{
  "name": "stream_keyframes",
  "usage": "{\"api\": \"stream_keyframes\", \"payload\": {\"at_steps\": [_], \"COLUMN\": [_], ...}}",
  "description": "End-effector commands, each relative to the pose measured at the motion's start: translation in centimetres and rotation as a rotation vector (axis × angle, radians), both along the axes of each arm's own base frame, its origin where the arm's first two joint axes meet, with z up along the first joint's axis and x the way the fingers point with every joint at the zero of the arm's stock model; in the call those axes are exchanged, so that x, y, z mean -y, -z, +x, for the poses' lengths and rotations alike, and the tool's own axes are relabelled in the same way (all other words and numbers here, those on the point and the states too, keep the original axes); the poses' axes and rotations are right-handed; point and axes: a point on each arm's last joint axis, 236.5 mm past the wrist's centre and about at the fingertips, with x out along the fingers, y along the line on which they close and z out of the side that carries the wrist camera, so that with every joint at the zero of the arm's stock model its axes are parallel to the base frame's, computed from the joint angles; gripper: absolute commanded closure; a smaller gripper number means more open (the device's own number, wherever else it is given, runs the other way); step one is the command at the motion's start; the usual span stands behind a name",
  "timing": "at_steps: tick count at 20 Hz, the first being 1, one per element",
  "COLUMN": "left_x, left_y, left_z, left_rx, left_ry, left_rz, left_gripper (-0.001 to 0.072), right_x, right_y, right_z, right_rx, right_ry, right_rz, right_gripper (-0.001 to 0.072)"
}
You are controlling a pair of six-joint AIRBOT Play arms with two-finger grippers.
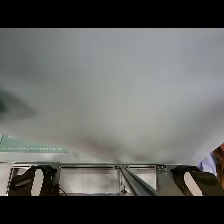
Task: Fold the shirts.
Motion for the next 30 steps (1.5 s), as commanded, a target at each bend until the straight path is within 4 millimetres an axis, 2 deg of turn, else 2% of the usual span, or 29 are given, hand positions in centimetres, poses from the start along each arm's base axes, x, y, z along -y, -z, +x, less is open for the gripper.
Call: {"api": "stream_keyframes", "payload": {"at_steps": [1, 3, 6, 8, 10, 12, 13, 15, 17, 18, 20, 23, 26, 29, 30], "left_x": [-1.9, -1.7, -1.1, -1.1, -1.6, -1.8, -1.8, -0.9, -0.2, -0.1, 0.2, 0.2, 0.8, -1.5, -1.2], "left_y": [6.4, 12.1, 20.4, 24.7, 29.4, 34.9, 37.5, 41.0, 43.5, 44.7, 46.4, 47.3, 48.3, 49.9, 50.5], "left_z": [4.4, 9.2, 16.2, 21.4, 26.8, 31.7, 34.1, 38.6, 41.8, 42.7, 43.3, 42.3, 38.6, 34.1, 32.4], "left_rx": [-0.203, -0.363, -0.575, -0.647, -0.709, -0.787, -0.82, -0.848, -0.87, -0.897, -0.946, -1.006, -1.153, -1.334, -1.394], "left_ry": [-0.008, 0.063, 0.19, 0.259, 0.274, 0.268, 0.266, 0.288, 0.313, 0.308, 0.319, 0.334, 0.442, 0.404, 0.426], "left_rz": [-0.113, -0.21, -0.324, -0.401, -0.478, -0.526, -0.544, -0.618, -0.675, -0.724, -0.756, -0.714, -0.633, -0.502, -0.506], "left_gripper": [0.069, 0.069, 0.069, 0.069, 0.069, 0.069, 0.069, 0.069, 0.069, 0.069, 0.069, 0.069, 0.069, 0.069, 0.069], "right_x": [-0.7, -1.1, -0.3, 0.0, -0.7, -1.3, -1.7, -2.1, -2.2, -2.4, -2.8, -3.1, -2.9, -1.4, -0.8], "right_y": [4.8, 8.4, 15.3, 20.9, 26.3, 31.4, 33.4, 36.9, 40.6, 42.1, 44.2, 45.0, 45.4, 47.9, 48.7], "right_z": [3.3, 6.8, 12.9, 17.8, 22.7, 27.8, 30.2, 34.8, 37.7, 38.5, 39.4, 39.7, 38.2, 33.9, 32.6], "right_rx": [-0.152, -0.238, -0.38, -0.488, -0.576, -0.609, -0.595, -0.57, -0.634, -0.672, -0.735, -0.766, -0.83, -1.029, -1.085], "right_ry": [-0.034, -0.058, -0.044, -0.051, -0.089, -0.108, -0.12, -0.104, -0.088, -0.096, -0.115, -0.138, -0.161, -0.156, -0.155], "right_rz": [0.074, 0.116, 0.147, 0.175, 0.229, 0.313, 0.355, 0.42, 0.472, 0.485, 0.499, 0.495, 0.492, 0.421, 0.377], "right_gripper": [0.0689, 0.0689, 0.0689, 0.069, 0.069, 0.069, 0.069, 0.069, 0.069, 0.069, 0.069, 0.0689, 0.0689, 0.0689, 0.0689]}}
